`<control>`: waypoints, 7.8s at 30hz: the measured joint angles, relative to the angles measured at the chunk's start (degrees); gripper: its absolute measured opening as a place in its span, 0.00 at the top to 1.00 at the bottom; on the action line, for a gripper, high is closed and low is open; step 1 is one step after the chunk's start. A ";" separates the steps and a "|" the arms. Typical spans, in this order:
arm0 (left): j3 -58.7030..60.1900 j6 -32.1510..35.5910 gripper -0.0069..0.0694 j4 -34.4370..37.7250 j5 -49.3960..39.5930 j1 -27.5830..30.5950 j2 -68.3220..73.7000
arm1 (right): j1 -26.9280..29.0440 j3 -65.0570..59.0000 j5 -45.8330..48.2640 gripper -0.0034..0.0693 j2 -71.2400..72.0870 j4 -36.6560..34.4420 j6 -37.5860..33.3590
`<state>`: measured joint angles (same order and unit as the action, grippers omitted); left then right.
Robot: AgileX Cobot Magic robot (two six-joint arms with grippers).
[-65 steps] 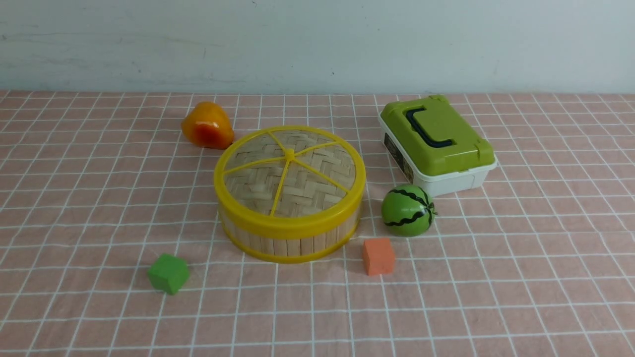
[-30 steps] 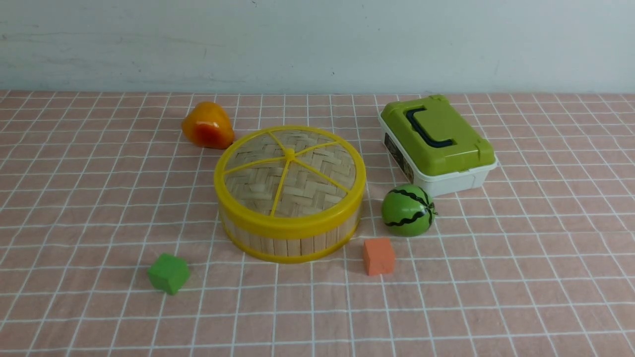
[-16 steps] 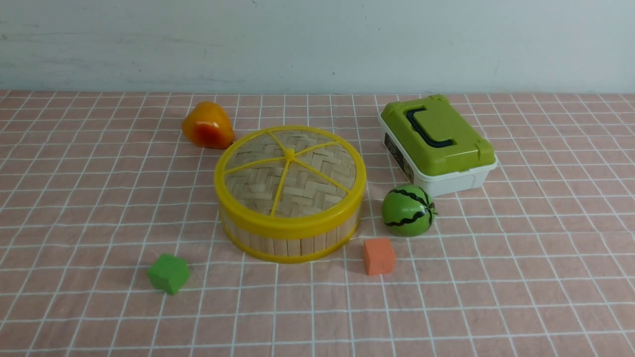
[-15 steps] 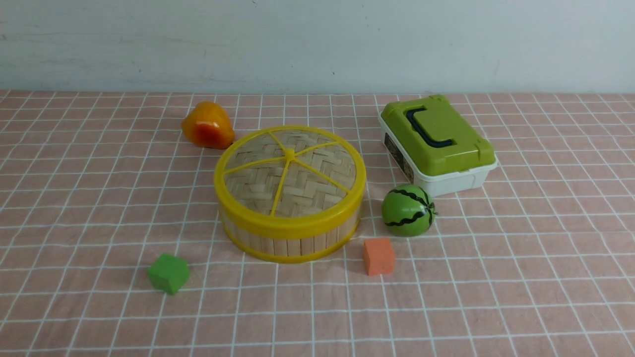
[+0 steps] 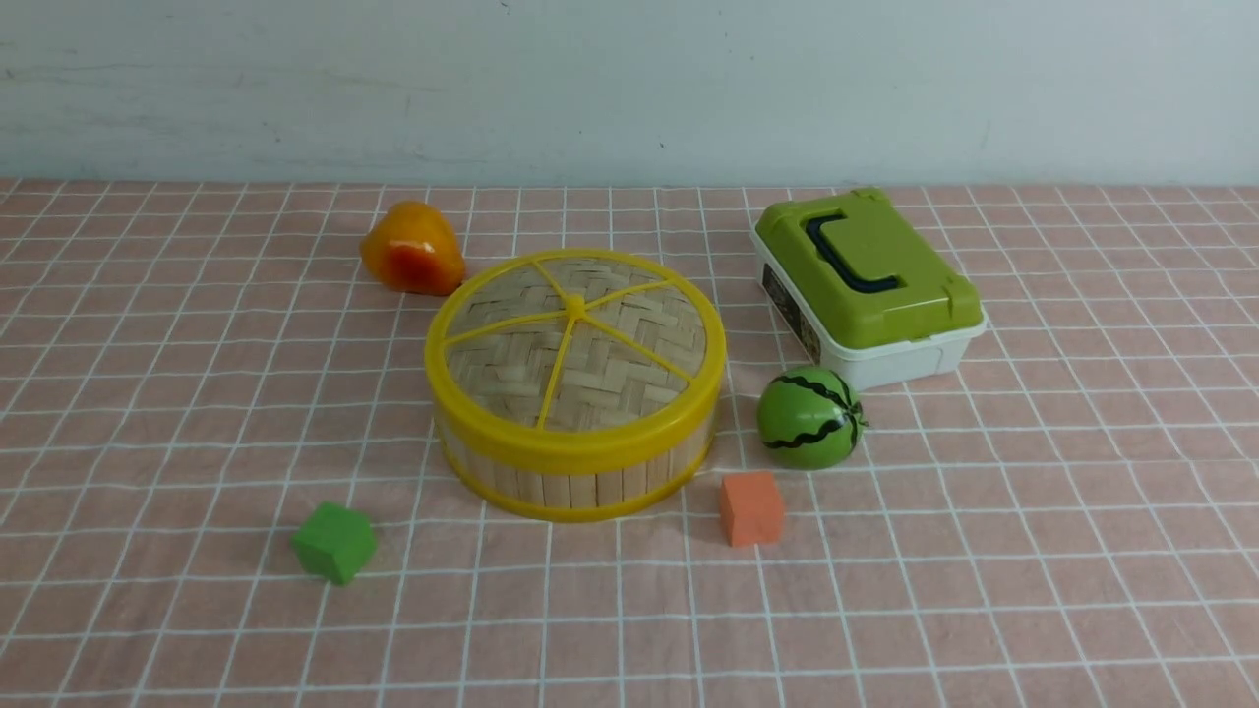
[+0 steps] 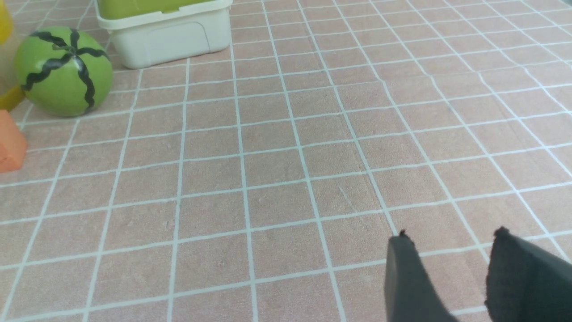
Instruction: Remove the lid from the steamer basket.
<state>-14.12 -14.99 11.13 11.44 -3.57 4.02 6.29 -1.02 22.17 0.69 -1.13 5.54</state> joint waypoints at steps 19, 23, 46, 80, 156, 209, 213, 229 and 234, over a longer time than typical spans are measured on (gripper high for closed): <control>-40.45 11.65 0.93 14.11 -54.38 -0.12 61.16 | 0.00 0.00 0.00 0.62 0.00 0.00 0.00; -50.89 16.77 0.93 18.14 -59.45 -4.52 71.09 | 0.00 0.00 0.00 0.62 0.00 0.00 0.00; -106.09 5.19 0.54 -14.29 -72.05 -22.72 116.97 | 0.00 0.00 0.00 0.62 0.00 0.00 0.00; -108.19 3.39 0.71 -16.71 -68.67 -22.72 123.92 | 0.00 0.00 0.00 0.62 0.00 0.00 0.00; -68.41 0.23 0.93 -10.44 -54.36 2.92 57.25 | 0.00 0.00 0.00 0.62 0.00 0.00 0.00; 15.82 3.96 0.93 -7.59 -33.04 0.22 -4.66 | 0.00 0.00 0.00 0.62 0.00 0.00 0.00; 15.82 5.25 0.93 -7.64 -33.04 0.22 -4.66 | 0.00 0.00 0.00 0.62 0.00 0.00 0.00; 15.82 7.11 0.92 -7.64 -33.35 0.22 -4.66 | 0.00 0.00 0.00 0.62 0.00 0.00 0.00; 15.82 7.13 0.91 -7.64 -33.42 0.22 -4.66 | 0.00 0.00 0.00 0.62 0.00 0.00 0.00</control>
<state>1.69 -7.87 3.49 -21.98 -3.35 -0.65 6.29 -1.02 22.17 0.69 -1.13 5.54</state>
